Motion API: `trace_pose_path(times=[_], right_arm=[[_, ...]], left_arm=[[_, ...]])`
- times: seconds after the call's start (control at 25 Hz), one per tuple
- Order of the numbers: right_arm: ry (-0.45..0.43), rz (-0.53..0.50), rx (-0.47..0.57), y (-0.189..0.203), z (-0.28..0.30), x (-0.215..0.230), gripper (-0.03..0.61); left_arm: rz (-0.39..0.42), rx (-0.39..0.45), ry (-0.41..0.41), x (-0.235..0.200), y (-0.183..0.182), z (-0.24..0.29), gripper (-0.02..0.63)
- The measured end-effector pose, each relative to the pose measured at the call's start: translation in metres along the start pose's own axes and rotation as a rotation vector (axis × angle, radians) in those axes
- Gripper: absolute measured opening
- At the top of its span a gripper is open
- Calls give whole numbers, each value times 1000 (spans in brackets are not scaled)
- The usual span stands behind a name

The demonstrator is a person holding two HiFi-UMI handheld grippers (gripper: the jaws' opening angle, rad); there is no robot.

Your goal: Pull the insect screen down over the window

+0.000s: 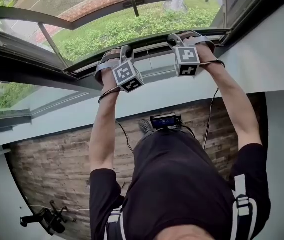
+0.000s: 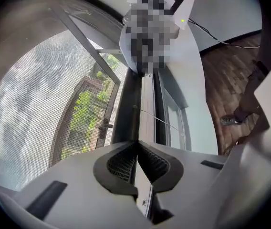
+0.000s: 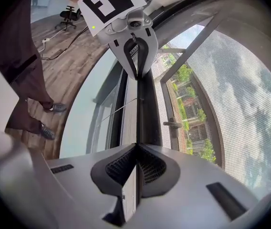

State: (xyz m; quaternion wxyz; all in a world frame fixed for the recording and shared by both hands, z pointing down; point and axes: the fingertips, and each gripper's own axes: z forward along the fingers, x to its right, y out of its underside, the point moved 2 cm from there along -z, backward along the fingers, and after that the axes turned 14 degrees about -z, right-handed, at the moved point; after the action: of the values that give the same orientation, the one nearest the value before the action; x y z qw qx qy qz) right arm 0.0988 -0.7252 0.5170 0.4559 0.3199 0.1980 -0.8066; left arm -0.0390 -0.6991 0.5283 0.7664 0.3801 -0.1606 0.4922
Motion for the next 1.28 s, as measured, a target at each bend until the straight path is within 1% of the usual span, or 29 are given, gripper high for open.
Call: trace_pose_path(times=[0.16, 0.32, 0.44, 0.56, 0.68, 0.76, 0.88, 0.96, 1.08, 1.16, 1.28], right_arm=[[2, 13, -13, -1, 4, -8, 21], [-20, 24, 1, -7, 27, -28, 21], [-11, 22, -13, -7, 46, -42, 21], [-4, 19, -16, -7, 53, -49, 21], [-28, 27, -17, -7, 62, -60, 21], [-40, 39, -21, -9, 73, -71, 21], [-4, 58, -22, -9, 78, -74, 21], [19, 63, -27, -6, 79, -72, 21], [30, 72, -16, -9, 79, -74, 21], [36, 64, -15, -10, 76, -73, 21], [48, 42, -39, -10, 76, -72, 21]], left_arm=[[-2, -12, -18, 7, 5, 9, 21], [-18, -38, 21, 28, 20, 27, 21], [-24, -45, 17, 38, 29, 40, 21], [-32, -51, 9, 43, 32, 45, 23], [-46, -70, 36, 55, 39, 54, 23], [-64, -72, 39, 63, 46, 63, 22], [-80, -58, 15, 65, 47, 66, 21], [-73, -48, 1, 64, 46, 69, 21], [-62, -39, -8, 67, 50, 68, 21], [-55, -39, -10, 67, 50, 67, 23], [-46, -45, -4, 65, 49, 65, 23]])
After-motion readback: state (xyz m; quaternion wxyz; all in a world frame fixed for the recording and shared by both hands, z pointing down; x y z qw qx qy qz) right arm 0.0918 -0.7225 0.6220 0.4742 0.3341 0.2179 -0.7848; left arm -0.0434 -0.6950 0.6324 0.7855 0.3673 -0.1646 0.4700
